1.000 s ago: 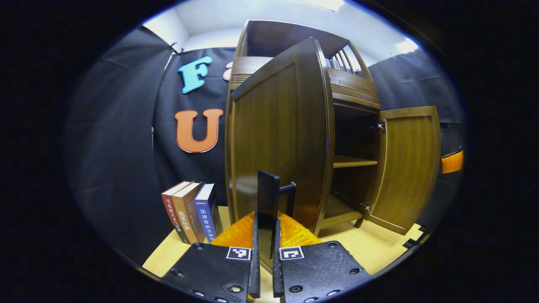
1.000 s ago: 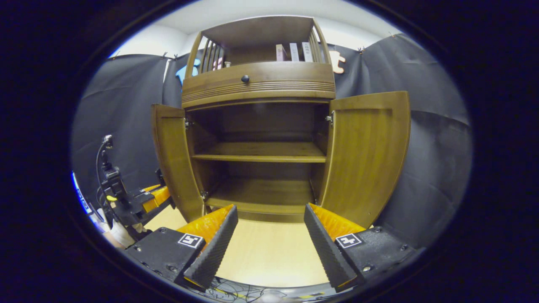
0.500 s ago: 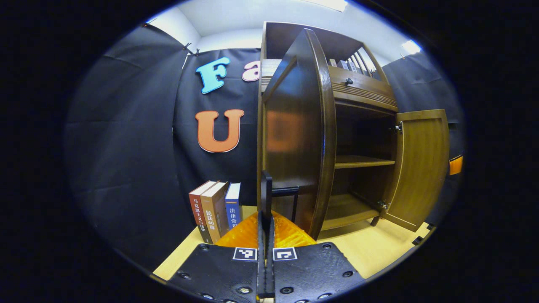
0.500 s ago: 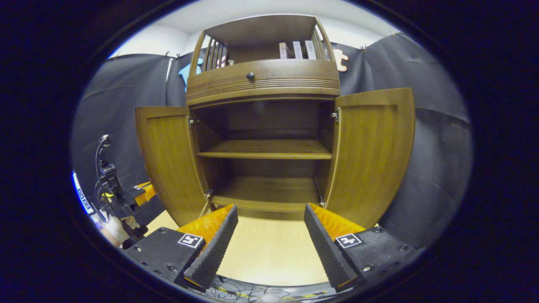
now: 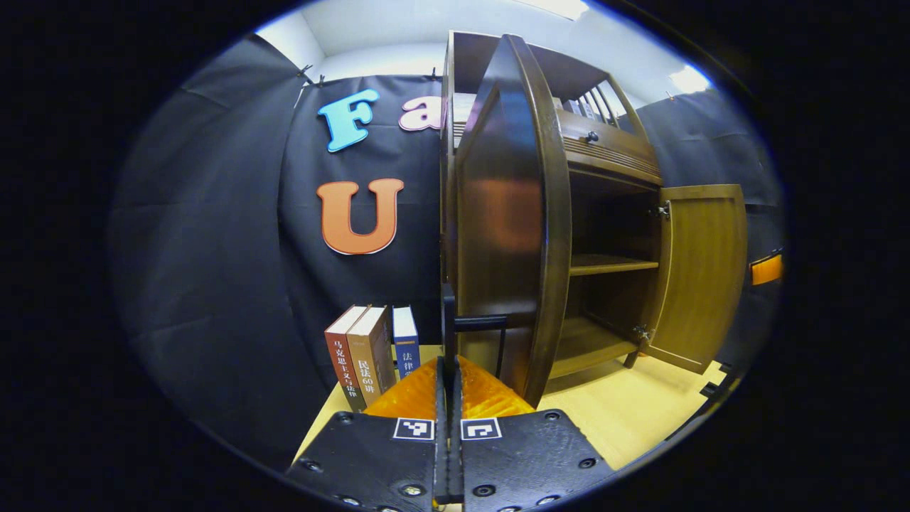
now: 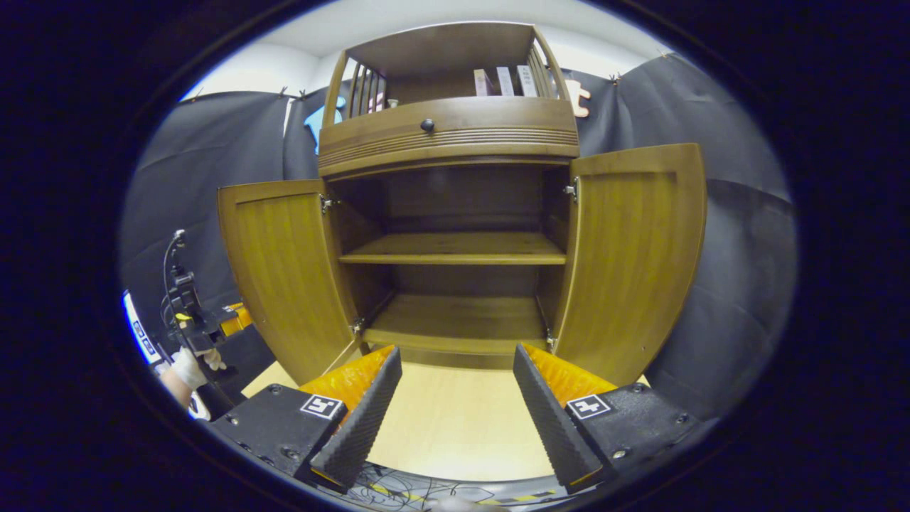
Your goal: Open the right door of the double-door shoe cabinet with the right hand, and open the left door with the left hand.
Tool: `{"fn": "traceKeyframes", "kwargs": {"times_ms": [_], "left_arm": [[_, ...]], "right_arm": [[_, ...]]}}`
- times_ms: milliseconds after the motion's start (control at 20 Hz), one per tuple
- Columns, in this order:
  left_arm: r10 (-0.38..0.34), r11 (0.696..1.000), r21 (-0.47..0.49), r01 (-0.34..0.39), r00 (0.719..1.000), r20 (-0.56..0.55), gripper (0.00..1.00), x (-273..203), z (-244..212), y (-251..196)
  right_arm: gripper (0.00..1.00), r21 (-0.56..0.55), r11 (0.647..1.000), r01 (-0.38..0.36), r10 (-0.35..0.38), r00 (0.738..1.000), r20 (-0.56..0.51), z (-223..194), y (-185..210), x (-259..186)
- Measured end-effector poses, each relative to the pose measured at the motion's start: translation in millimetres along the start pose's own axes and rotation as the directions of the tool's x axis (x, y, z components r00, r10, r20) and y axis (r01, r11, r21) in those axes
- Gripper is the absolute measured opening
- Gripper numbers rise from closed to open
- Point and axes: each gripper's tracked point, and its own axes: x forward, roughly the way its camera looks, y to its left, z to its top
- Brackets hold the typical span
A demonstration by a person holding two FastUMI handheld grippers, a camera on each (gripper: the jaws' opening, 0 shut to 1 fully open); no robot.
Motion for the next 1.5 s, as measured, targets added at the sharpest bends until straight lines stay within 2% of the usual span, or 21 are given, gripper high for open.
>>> {"fn": "traceKeyframes", "kwargs": {"times_ms": [350,450,550,600,700,900,1000,1150,1300,1400,1500], "left_arm": [[-0.144,0.989,-0.037,0.143,0.989,-0.044,0.00,4.9,-6.8,19.6],[-0.214,0.977,-0.010,0.214,0.973,-0.090,0.04,6.2,-13.3,14.0],[-0.224,0.972,0.033,0.231,0.965,-0.133,0.14,3.2,-18.6,19.6],[-0.216,0.973,0.050,0.225,0.966,-0.143,0.25,3.1,-19.7,23.7],[-0.180,0.978,0.078,0.193,0.973,-0.147,0.53,-1.3,-17.6,37.7],[-0.098,0.990,0.085,0.112,0.985,-0.144,1.00,-21.5,-12.1,59.2],[-0.035,0.994,0.098,0.048,0.990,-0.134,0.97,-38.0,-0.4,60.8],[0.046,0.992,0.120,-0.037,0.996,-0.076,1.00,-65.9,31.2,40.3],[0.082,0.989,0.124,-0.076,0.996,-0.043,0.96,-88.1,65.9,1.4],[0.070,0.990,0.122,-0.068,0.997,-0.011,0.96,-93.6,92.8,-32.4],[0.092,0.991,0.097,-0.092,0.996,0.002,0.96,-94.9,108.3,-54.2]], "right_arm": [[1.00,-0.015,1.000,0.000,0.000,1.000,-0.018,-6.1,-1.5,1.4],[1.00,-0.016,1.000,0.001,-0.001,1.000,-0.015,-3.9,-1.7,0.1],[1.00,-0.025,1.000,0.004,-0.004,1.000,-0.012,-2.8,-2.4,-1.1],[1.00,-0.030,1.000,0.007,-0.008,1.000,-0.011,-2.5,-4.2,-1.7],[1.00,-0.026,1.000,0.014,-0.015,1.000,-0.009,-1.1,-7.9,-0.5],[1.00,-0.033,0.999,0.034,-0.034,0.999,-0.006,-1.6,-15.0,1.0],[1.00,-0.031,0.998,0.046,-0.046,0.999,0.001,-0.5,-20.7,2.2],[1.00,-0.018,0.998,0.064,-0.064,0.998,0.017,4.6,-28.9,3.8],[1.00,-0.004,0.997,0.075,-0.075,0.996,0.037,14.2,-34.4,3.2],[1.00,-0.004,0.997,0.081,-0.080,0.995,0.053,21.2,-37.2,2.9],[1.00,0.001,0.996,0.087,-0.087,0.994,0.069,26.6,-39.2,1.8]]}}
